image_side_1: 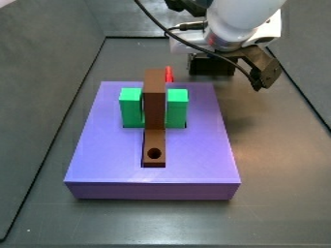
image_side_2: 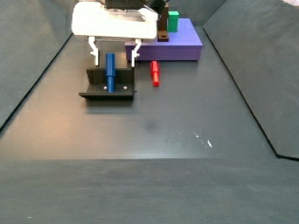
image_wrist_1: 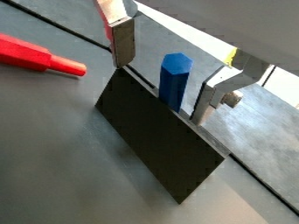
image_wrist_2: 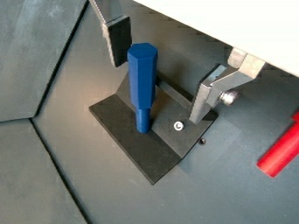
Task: Pick up the blue object. Move up. Place the blue object on the fixture. Regrasp the blue object. Move to above the board. Insert the blue object.
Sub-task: Regrasp the blue object.
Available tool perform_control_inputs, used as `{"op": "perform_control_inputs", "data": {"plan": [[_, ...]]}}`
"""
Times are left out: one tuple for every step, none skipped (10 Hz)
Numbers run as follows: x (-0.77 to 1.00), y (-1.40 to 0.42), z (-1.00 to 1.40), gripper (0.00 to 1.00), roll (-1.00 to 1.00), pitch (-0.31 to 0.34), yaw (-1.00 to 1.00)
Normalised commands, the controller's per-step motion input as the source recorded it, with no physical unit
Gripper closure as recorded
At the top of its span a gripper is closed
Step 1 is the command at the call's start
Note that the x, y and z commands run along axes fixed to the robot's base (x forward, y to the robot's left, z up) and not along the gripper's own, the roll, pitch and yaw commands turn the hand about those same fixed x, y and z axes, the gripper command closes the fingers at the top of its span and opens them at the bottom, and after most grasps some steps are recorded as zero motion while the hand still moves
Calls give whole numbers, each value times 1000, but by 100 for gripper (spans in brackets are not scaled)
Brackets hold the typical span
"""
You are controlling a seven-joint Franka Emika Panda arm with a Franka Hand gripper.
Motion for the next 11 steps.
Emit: {"op": "perform_control_inputs", "data": {"plan": [[0,0,0,100,0,0,0],[0,0,0,100,0,0,0],[0,0,0,100,0,0,0],[0,0,0,100,0,0,0],[0,0,0,100,0,0,0],[0,0,0,100,0,0,0],[0,0,0,100,0,0,0],[0,0,0,100,0,0,0],[0,0,0,100,0,0,0],[0,0,0,100,0,0,0],[0,0,0,100,0,0,0]]}}
